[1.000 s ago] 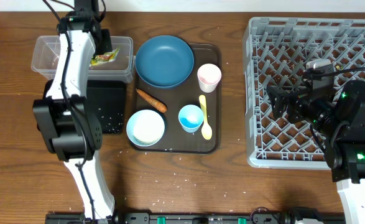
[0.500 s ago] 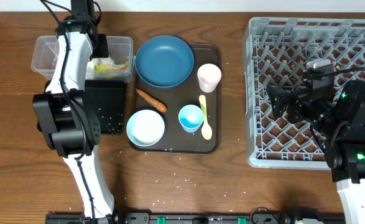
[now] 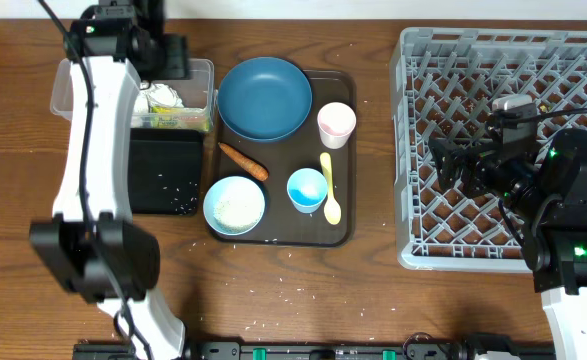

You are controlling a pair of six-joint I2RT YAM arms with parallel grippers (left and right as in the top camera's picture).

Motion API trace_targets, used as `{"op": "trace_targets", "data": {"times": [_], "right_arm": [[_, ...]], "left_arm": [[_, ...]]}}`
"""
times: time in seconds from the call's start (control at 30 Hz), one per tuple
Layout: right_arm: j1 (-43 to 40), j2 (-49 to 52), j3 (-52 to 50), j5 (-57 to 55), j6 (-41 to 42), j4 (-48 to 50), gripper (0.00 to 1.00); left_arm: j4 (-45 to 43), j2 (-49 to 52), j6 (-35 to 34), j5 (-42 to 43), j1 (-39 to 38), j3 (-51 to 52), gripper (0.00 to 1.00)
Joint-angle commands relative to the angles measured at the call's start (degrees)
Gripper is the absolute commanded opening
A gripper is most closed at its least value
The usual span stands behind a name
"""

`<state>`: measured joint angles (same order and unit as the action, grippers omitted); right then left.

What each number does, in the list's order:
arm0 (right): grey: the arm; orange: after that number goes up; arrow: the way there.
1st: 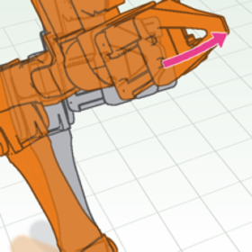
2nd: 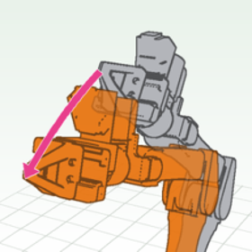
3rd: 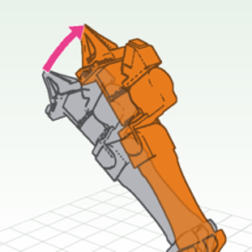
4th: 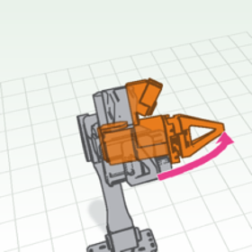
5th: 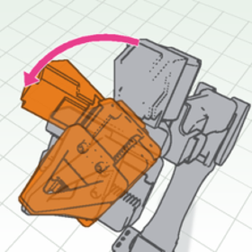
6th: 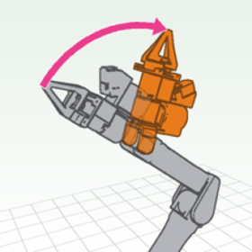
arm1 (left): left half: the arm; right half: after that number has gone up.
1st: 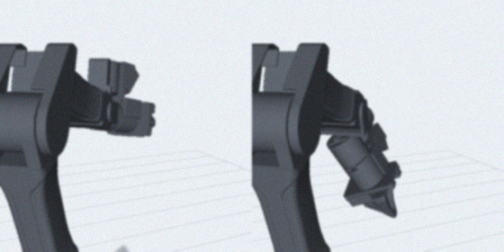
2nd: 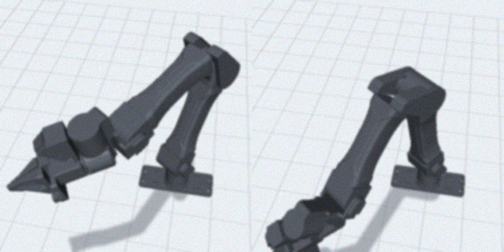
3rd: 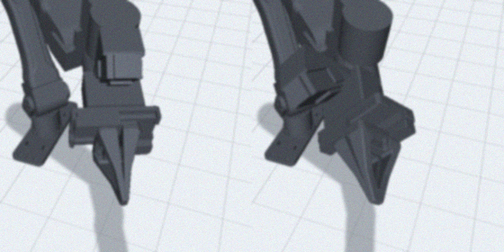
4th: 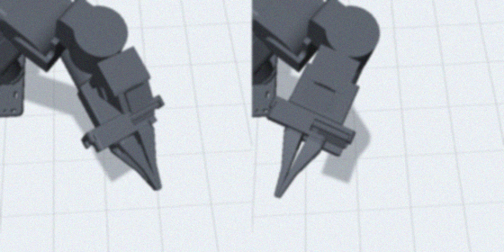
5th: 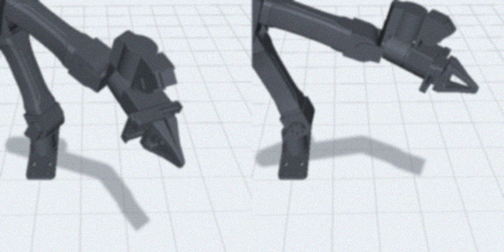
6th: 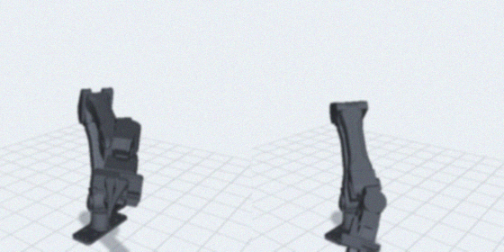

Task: Sort waste into correct bins and load items into the dishwasher rack
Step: 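Reach the left gripper to the pink cup and grasp it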

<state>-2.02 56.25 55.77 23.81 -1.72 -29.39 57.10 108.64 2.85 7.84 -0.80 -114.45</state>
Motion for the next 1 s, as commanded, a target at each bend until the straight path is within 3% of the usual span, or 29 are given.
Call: {"op": "trace_targets", "data": {"times": [0.0, 0.37, 0.63, 0.87, 0.97], "right_arm": [[0.07, 0.02, 1.18, 0.44, 0.39, -0.07, 0.99], [0.07, 0.02, 1.18, 0.42, 0.37, -3.5, 0.99], [0.07, 0.02, 1.18, 0.42, 0.37, -4.33, 0.99], [0.07, 0.02, 1.18, 0.17, 0.37, -4.33, 0.99], [0.07, 0.02, 1.18, -0.02, 0.37, -4.33, 0.99]], "left_arm": [[0.94, 1.55, 0.09, 11.32, -4.52, 0.13, 0.67], [-4.76, 13.31, -1.77, 9.53, -21.7, 0.66, 0.67], [-6.25, 19.26, -7.5, 6.49, -24.94, 0.66, 0.66], [-6.29, 21.44, -7.91, 6.49, -26.03, 0.66, 0.37], [-6.73, 21.44, -9.88, 6.49, -26.14, 0.66, 0.29]]}}
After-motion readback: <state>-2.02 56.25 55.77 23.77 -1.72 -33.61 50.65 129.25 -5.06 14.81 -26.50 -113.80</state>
